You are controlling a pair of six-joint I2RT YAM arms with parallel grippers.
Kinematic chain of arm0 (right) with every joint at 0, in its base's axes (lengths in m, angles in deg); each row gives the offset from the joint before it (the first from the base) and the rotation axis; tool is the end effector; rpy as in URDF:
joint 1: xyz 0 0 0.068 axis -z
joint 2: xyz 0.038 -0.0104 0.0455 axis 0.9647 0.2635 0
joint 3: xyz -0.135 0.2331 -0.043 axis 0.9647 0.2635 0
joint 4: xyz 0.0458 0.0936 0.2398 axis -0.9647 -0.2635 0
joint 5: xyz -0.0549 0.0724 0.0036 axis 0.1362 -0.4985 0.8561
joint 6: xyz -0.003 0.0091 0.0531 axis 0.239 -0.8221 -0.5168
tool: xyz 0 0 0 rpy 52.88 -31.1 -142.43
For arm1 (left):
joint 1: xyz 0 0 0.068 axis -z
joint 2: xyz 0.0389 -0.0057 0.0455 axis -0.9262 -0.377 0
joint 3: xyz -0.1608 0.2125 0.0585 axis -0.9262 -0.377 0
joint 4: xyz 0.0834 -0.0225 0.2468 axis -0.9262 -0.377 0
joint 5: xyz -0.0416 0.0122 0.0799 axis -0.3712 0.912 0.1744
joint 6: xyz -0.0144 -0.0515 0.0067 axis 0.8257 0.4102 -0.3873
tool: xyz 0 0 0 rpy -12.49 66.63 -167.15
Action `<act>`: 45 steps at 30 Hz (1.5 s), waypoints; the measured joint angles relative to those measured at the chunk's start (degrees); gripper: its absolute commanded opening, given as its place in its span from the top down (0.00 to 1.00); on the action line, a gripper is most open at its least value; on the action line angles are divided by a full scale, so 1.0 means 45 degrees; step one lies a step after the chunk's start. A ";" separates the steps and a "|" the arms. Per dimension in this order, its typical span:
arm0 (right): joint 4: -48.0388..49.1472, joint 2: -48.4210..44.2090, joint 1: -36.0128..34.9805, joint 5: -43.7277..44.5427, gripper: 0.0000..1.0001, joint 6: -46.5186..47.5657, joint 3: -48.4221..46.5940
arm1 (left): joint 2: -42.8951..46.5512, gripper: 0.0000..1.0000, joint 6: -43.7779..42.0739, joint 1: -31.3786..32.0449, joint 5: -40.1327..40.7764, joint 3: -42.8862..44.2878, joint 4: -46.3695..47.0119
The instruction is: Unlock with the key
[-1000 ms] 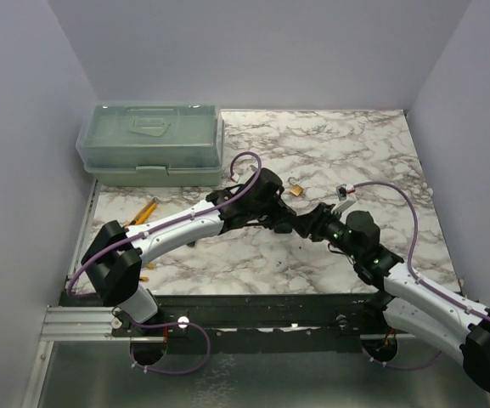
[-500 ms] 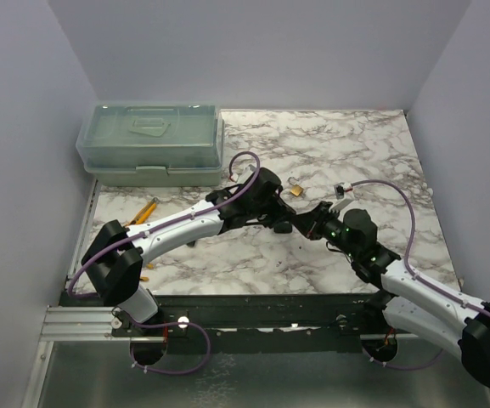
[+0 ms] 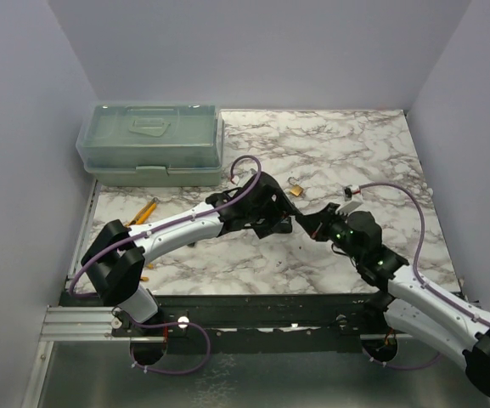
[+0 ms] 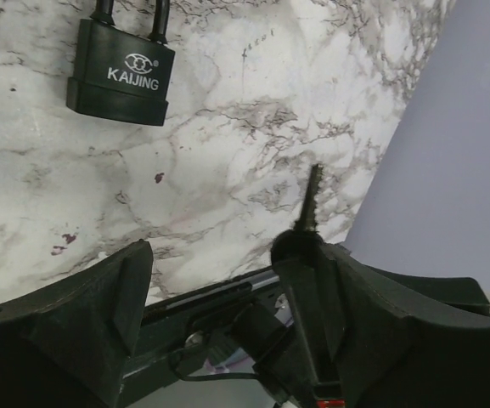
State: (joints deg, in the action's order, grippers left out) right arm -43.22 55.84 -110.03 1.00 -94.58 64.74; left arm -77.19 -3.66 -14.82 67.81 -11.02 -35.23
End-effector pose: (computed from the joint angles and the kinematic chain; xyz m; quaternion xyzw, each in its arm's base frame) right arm 0.1560 0.1092 0.2220 0.0570 0.7909 0.3715 0.4830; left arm 0.2095 -0.2776 0.2576 -0.2235 0.8911 -0.3601 0.1620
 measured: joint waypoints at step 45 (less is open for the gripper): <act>-0.7849 -0.5999 0.0000 0.3371 1.00 -0.0442 -0.0860 | -0.7650 0.27 -0.7344 0.0073 0.1991 0.7674 -0.6319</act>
State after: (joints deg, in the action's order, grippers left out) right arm -78.54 28.85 -110.03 16.17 -96.57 60.87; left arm -111.62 -36.71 -14.49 76.77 23.52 -63.67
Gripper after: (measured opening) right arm 0.034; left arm 0.771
